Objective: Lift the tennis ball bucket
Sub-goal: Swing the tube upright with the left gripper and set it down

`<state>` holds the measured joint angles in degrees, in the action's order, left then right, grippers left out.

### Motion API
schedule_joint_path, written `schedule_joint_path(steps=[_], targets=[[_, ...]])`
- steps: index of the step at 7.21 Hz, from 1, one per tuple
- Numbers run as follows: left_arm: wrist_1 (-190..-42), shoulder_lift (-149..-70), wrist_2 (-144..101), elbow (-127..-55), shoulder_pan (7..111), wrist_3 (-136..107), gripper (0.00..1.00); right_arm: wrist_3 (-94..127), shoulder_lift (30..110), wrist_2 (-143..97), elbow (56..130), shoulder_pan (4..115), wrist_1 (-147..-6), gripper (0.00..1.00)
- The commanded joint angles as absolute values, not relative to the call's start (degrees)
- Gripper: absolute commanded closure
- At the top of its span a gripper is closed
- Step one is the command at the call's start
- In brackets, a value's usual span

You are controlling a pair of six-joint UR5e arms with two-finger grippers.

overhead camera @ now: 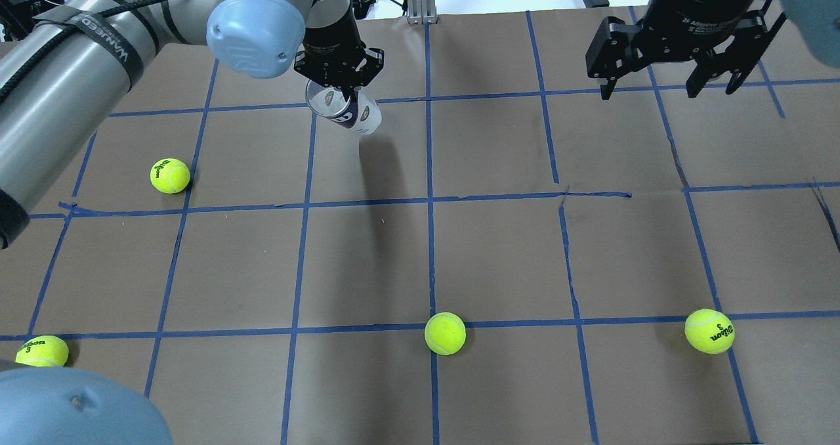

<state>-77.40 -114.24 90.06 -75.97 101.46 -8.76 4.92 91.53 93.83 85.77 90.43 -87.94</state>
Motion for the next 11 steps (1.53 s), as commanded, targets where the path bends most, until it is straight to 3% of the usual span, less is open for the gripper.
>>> schedule_joint_path(steps=[1, 6, 11], targets=[[-80.1, -115.6, 89.8, -75.2, 102.0, -8.8, 1.00, 5.7, 91.8, 93.7, 85.8, 90.4, -87.4, 0.00], [-90.3, -119.6, 90.1, -67.2, 105.3, -10.1, 1.00, 2.6, 90.1, 92.4, 85.9, 90.9, -88.2, 0.00], [-95.1, -122.3, 94.8, -63.5, 106.3, -10.0, 1.00, 2.6, 89.3, 92.4, 85.9, 91.0, -88.3, 0.00]])
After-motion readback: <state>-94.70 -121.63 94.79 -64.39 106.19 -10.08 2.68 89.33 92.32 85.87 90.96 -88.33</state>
